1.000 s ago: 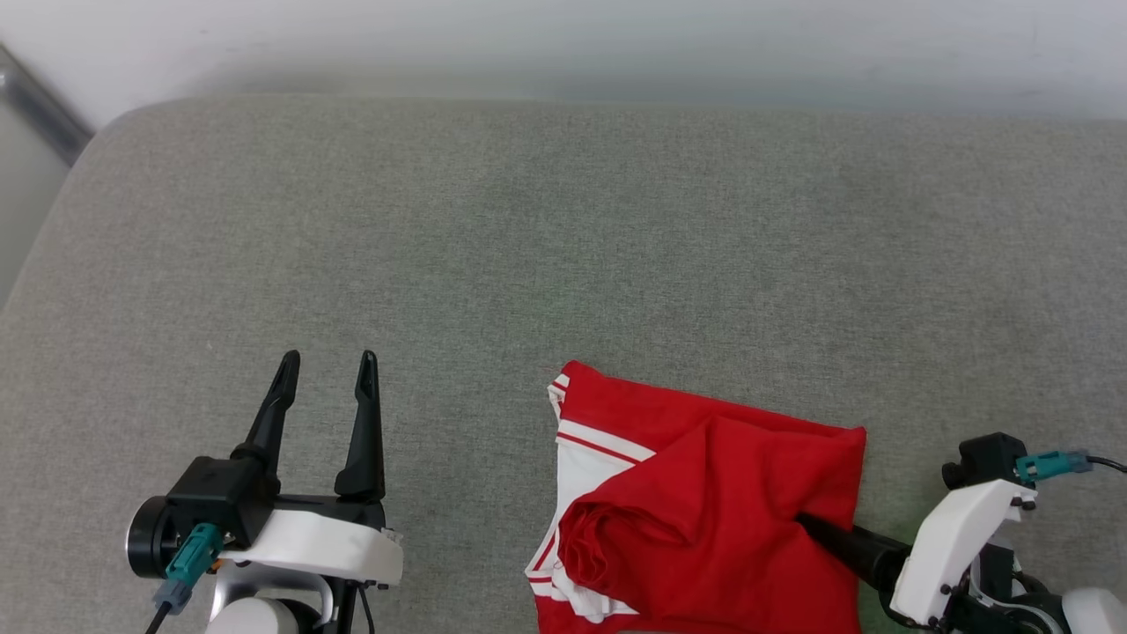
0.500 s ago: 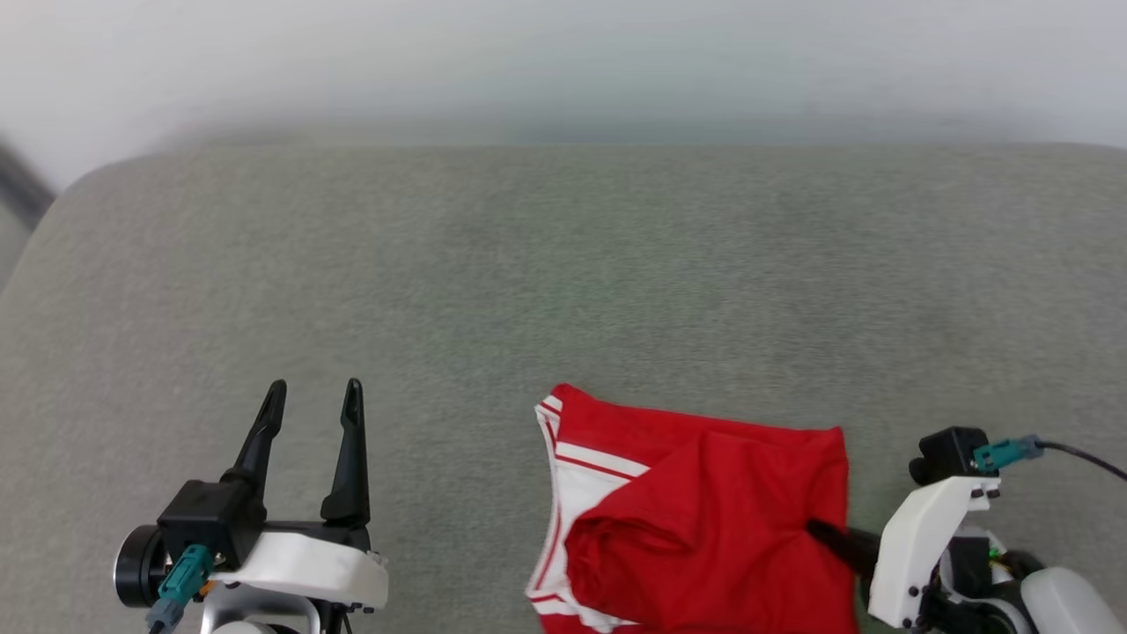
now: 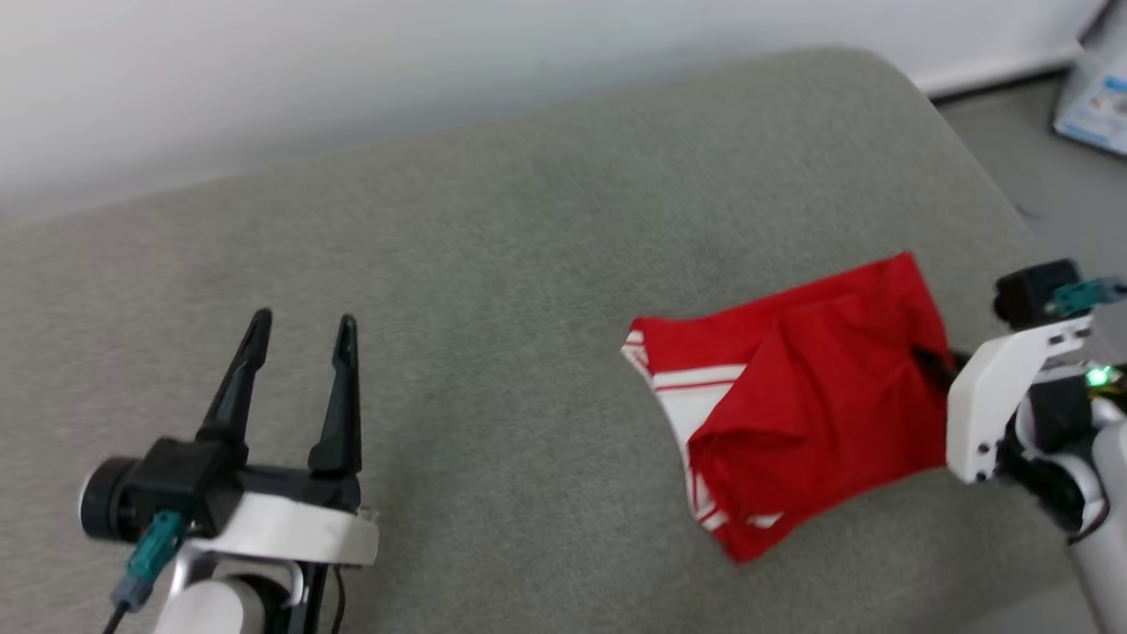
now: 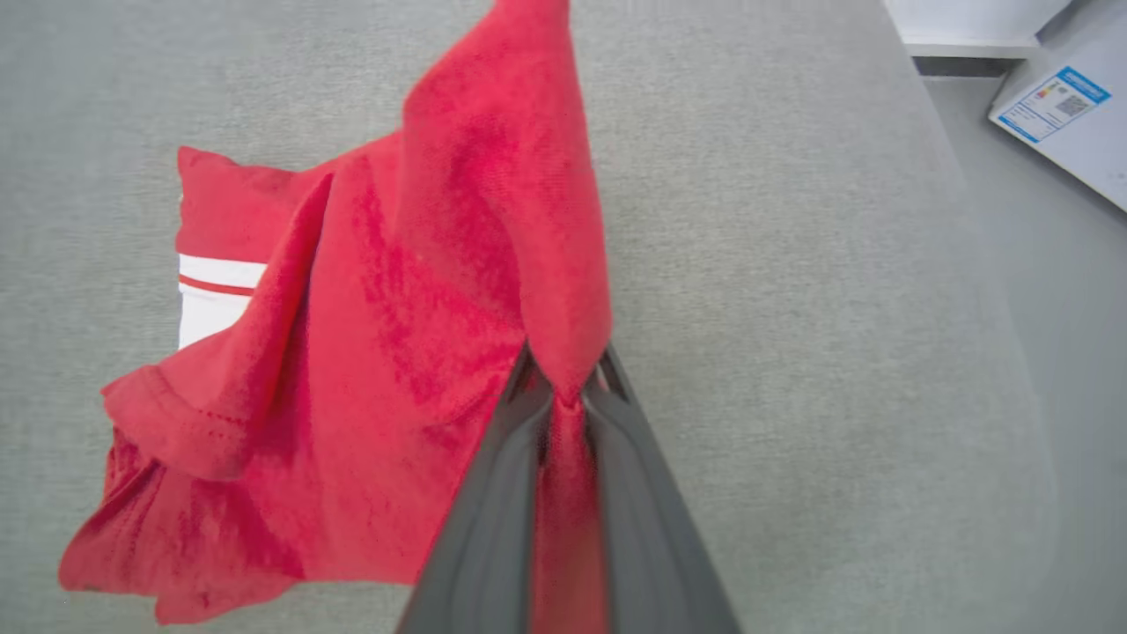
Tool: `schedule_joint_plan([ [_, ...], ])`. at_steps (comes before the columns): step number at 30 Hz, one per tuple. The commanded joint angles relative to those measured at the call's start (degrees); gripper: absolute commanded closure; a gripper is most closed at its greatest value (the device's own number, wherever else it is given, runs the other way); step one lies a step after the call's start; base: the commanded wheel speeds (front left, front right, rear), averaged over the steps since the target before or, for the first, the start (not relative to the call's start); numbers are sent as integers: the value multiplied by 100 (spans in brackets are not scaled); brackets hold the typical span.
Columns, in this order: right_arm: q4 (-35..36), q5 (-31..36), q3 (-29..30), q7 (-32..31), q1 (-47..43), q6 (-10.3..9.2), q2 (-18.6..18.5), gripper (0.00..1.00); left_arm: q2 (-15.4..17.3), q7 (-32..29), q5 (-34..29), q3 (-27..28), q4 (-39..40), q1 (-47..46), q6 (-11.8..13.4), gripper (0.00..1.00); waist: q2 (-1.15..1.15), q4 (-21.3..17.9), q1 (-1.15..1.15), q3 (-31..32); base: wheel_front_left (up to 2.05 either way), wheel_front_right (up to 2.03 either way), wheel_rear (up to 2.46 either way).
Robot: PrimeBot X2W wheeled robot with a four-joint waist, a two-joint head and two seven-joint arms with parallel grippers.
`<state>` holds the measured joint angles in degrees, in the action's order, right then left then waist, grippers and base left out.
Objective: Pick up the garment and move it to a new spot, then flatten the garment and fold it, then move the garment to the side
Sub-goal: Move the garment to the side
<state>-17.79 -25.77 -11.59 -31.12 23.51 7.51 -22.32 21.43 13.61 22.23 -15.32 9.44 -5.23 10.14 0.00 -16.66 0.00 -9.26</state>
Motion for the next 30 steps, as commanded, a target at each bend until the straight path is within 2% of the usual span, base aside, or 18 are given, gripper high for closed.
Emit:
schedule_joint_plan([
  [1,-85,102,64,145,261,-4,-42,100,78,-50,-66,5,96,-183,-27,0,0,-531,0,-718,0,0,0],
  [6,-578,426,521,748,903,-4,-179,100,245,-289,-207,-77,418,-722,-158,0,0,-694,0,-1469,0,0,0],
  [13,-1362,807,1437,1604,1608,-4,-355,100,400,-599,-388,-234,680,-1471,-379,0,0,-492,0,-2261,0,0,0],
  [22,-2249,1005,2224,2303,2065,-4,-126,100,414,-728,-421,-357,665,-1879,-493,0,0,-160,0,-2730,0,0,0],
  [23,-2344,1072,2295,2378,2098,-4,-127,95,404,-709,-417,-368,644,-1886,-497,0,0,-133,0,-2741,0,0,0],
  [24,-2445,1174,2348,2443,2121,-4,-159,61,394,-683,-411,-382,621,-1896,-503,0,0,-107,0,-2742,0,0,0],
  [25,-2518,1249,2411,2535,2161,-4,-171,0,384,-663,-400,-388,594,-1908,-510,0,0,-82,0,-2735,0,0,0],
  [30,-2680,1616,2645,2909,2237,-4,-234,0,339,-536,-358,-407,447,-1850,-507,0,0,-16,0,-2581,0,0,0],
])
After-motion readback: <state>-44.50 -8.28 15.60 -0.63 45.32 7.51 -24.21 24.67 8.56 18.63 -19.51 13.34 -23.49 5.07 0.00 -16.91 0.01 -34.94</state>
